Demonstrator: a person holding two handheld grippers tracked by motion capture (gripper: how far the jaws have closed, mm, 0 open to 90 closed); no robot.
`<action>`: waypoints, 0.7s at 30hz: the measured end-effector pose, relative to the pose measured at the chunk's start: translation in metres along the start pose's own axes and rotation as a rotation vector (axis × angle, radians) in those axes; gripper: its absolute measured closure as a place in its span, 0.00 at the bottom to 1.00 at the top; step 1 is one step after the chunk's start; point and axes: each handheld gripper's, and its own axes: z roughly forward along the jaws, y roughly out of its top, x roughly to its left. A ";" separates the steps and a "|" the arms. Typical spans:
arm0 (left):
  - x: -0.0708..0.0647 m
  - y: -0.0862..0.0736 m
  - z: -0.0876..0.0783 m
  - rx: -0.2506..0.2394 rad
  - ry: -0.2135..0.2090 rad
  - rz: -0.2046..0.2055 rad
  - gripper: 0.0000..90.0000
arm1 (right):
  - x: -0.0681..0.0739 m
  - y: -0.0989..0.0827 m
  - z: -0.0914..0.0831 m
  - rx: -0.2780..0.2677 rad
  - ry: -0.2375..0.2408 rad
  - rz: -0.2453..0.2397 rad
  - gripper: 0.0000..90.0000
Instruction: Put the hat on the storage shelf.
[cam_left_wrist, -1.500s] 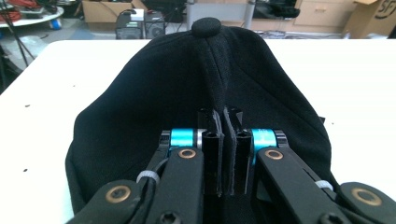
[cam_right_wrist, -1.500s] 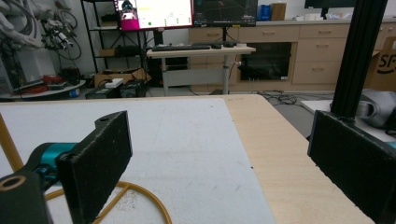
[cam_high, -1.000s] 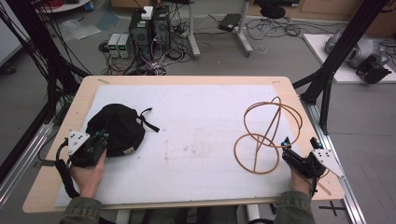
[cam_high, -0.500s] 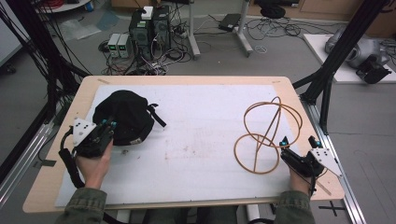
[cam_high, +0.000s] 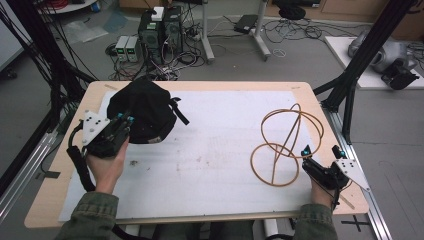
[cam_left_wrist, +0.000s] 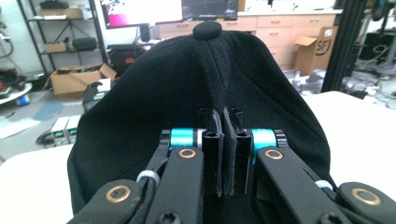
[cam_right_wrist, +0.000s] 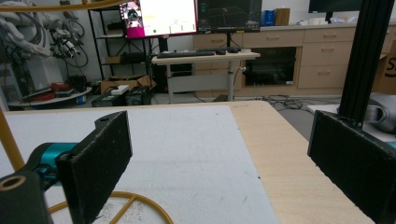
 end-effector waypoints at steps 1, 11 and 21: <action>-0.003 0.003 0.001 -0.005 -0.007 -0.003 0.97 | 0.000 0.000 0.000 0.000 0.000 0.000 0.06; -0.031 0.026 0.020 -0.045 -0.087 0.009 0.96 | -0.002 0.001 -0.003 -0.008 -0.004 0.006 0.06; -0.068 0.044 0.035 -0.087 -0.211 -0.001 0.96 | 0.000 0.001 -0.003 -0.009 0.006 -0.001 0.06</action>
